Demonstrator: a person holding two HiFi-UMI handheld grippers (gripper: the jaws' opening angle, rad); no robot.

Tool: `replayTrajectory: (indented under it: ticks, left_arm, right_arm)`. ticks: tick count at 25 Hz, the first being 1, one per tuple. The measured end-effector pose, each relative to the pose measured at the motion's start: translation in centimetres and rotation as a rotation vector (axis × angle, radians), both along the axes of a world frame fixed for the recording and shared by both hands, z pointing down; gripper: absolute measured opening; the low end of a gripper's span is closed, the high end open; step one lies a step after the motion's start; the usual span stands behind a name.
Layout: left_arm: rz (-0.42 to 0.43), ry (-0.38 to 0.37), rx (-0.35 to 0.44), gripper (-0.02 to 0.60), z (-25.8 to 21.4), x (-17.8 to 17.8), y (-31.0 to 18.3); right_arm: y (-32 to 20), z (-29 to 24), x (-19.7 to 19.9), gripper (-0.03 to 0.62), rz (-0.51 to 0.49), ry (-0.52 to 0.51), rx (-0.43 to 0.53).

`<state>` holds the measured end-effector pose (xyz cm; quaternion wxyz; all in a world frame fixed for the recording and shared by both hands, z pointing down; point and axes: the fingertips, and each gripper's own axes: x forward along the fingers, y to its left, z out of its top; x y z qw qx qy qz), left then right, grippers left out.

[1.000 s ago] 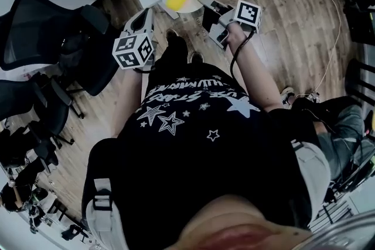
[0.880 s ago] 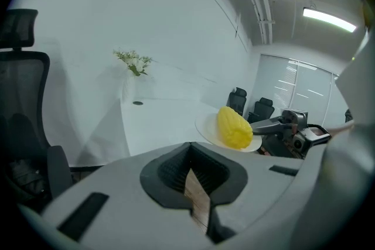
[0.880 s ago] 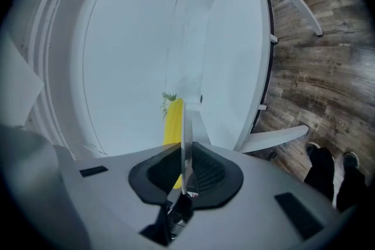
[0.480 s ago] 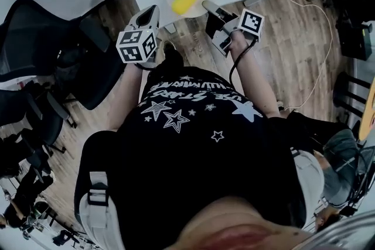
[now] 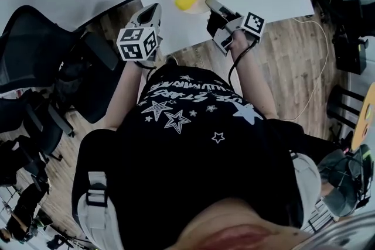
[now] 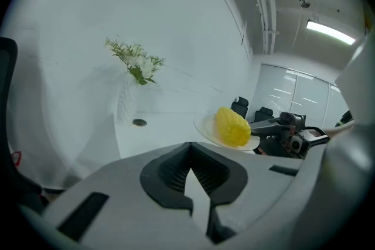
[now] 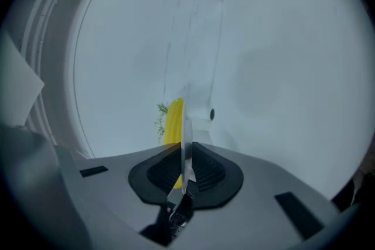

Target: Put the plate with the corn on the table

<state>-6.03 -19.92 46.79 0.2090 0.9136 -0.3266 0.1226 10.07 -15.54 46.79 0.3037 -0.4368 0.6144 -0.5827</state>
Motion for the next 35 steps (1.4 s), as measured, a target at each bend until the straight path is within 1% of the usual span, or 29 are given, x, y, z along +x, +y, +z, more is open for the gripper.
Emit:
replayTrajectory:
  ticks: [2,7,11,14,20,23,27,32,35]
  left_arm:
    - [0.009,0.007,-0.001,0.005,-0.1,-0.2,-1.8]
    - [0.005,0.011,0.015,0.005,-0.7,-0.1,-2.0]
    - [-0.016,0.012,0.004,0.005,-0.6,0.6,-3.4]
    - [-0.057,0.007,-0.005,0.005,-0.5,1.0,-4.6]
    - [-0.159,-0.011,-0.014,0.005,-0.2,2.2,-7.5]
    - [-0.199,-0.017,-0.022,0.005,0.1,3.0,-9.4]
    - [-0.258,-0.032,-0.039,0.005,-0.1,5.1,-12.5]
    - [-0.291,-0.052,-0.042,0.005,0.9,6.1,-13.1]
    - [-0.310,-0.061,-0.046,0.005,1.4,7.2,-14.7]
  right_arm:
    - [-2.1,-0.1,-0.4,0.040,-0.005,0.011,0.002]
    - [-3.4,-1.1,-0.9,0.040,-0.036,0.017,0.014]
    - [-5.7,-1.2,-0.7,0.040,-0.068,0.014,0.017]
    - [-7.4,-0.8,0.1,0.040,-0.094,-0.006,0.007]
    - [-11.2,0.4,3.3,0.040,-0.163,0.004,-0.005]
    - [-14.0,1.1,4.7,0.040,-0.212,0.027,-0.005]
    - [-18.1,1.3,6.9,0.040,-0.275,0.022,-0.018]
    - [-19.6,2.7,7.6,0.040,-0.335,0.030,-0.024]
    - [-21.5,3.4,8.2,0.040,-0.373,0.031,-0.024]
